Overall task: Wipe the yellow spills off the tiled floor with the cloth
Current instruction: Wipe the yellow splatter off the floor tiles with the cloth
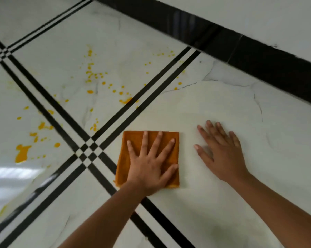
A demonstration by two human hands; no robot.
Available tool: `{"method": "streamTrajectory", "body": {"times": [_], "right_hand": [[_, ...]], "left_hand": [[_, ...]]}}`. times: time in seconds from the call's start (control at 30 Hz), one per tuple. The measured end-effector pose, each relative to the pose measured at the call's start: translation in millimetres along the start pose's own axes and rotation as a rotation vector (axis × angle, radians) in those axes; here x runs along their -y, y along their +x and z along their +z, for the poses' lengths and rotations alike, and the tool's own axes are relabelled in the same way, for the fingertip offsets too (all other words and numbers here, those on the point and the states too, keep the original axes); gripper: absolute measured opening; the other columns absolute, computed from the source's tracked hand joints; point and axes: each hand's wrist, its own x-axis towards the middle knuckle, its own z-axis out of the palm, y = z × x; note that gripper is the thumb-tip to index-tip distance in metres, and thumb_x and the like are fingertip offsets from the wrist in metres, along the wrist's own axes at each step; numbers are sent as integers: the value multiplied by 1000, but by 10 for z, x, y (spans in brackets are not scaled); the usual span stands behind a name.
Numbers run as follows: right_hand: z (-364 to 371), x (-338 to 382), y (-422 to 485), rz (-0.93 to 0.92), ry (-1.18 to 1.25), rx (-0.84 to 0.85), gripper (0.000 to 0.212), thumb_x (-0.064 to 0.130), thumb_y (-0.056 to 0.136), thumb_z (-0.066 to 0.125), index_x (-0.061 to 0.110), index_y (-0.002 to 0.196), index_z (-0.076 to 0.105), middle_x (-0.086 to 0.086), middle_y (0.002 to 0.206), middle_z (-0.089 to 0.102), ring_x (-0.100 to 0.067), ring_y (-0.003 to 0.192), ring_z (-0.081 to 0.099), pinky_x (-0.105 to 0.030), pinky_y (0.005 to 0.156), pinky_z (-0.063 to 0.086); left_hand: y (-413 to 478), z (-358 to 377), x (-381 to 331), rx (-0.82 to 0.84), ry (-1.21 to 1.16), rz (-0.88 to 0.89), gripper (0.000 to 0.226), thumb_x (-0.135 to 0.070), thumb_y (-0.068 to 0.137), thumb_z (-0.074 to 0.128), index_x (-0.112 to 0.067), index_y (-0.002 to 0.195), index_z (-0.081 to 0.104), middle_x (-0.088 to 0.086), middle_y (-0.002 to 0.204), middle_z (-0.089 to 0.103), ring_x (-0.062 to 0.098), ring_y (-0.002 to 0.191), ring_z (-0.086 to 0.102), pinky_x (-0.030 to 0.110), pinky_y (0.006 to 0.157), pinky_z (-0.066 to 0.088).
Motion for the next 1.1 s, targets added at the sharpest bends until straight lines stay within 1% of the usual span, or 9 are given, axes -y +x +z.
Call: {"method": "streamTrajectory", "body": {"times": [0.13,0.2,0.3,0.43,0.6,0.77,0.93,1.03,1.1], "right_hand": [[-59,-84,681,116,-5,-30,65,58,90,8,31,150,12,1,159,10,-23,146,3,-47,115,4],[-86,-147,1069,191,-44,29,62,57,93,7,33,150,1,3,159,-1,-22,146,-6,-48,115,-1],[-70,-189,1232,203,-121,75,61,57,93,4,34,149,-6,3,159,-6,-23,146,-8,-50,115,1],[-83,-174,1224,207,-103,75,70,61,83,-10,36,148,-8,5,159,-7,-22,146,-9,-49,114,-2],[-88,-206,1235,220,-64,113,65,62,86,-4,39,146,-13,8,157,-14,-20,144,-17,-48,113,-7],[-109,-183,1245,225,-23,99,63,61,90,6,37,148,0,6,158,-1,-22,145,-7,-51,112,-1],[-81,-195,1234,215,-45,86,61,61,91,6,38,147,-4,8,156,-5,-22,145,-7,-50,112,-2],[-81,-180,1242,225,-30,68,61,61,91,7,38,147,-3,8,156,-3,-22,145,-5,-51,112,-1],[-85,-187,1237,222,-39,73,61,60,92,8,37,148,0,5,158,4,-23,145,-2,-52,112,2]], "left_hand": [[726,-184,51,-131,-89,-216,66,-68,79,-6,-47,140,-17,-7,156,-16,29,140,-22,68,103,-12],[782,-184,-103,-146,-107,-168,62,-64,82,-5,-47,140,-17,-7,156,-16,29,139,-24,68,103,-14],[891,-232,-73,-108,-49,12,55,-61,87,-1,-50,137,-19,-10,155,-14,26,139,-24,66,104,-14],[1876,-510,124,-200,-156,-192,54,-57,92,9,-46,143,-6,-8,157,-8,30,141,-17,69,103,-11],[2851,-861,133,-202,-133,-245,58,-58,92,11,-41,145,-2,-3,158,-4,35,141,-13,72,102,-8],[2523,-691,151,-170,37,120,58,-62,90,8,-45,143,-9,-8,157,-6,28,142,-13,67,105,-9],[2984,-908,209,-165,-58,-87,58,-61,91,11,-43,144,-5,-6,157,-4,30,143,-11,69,105,-6],[2633,-709,131,-166,82,173,60,-65,88,6,-45,143,-10,-7,157,-6,28,143,-13,66,106,-8],[2732,-787,294,-159,95,209,61,-66,87,7,-45,143,-7,-8,157,-4,27,143,-11,66,107,-5]]}}
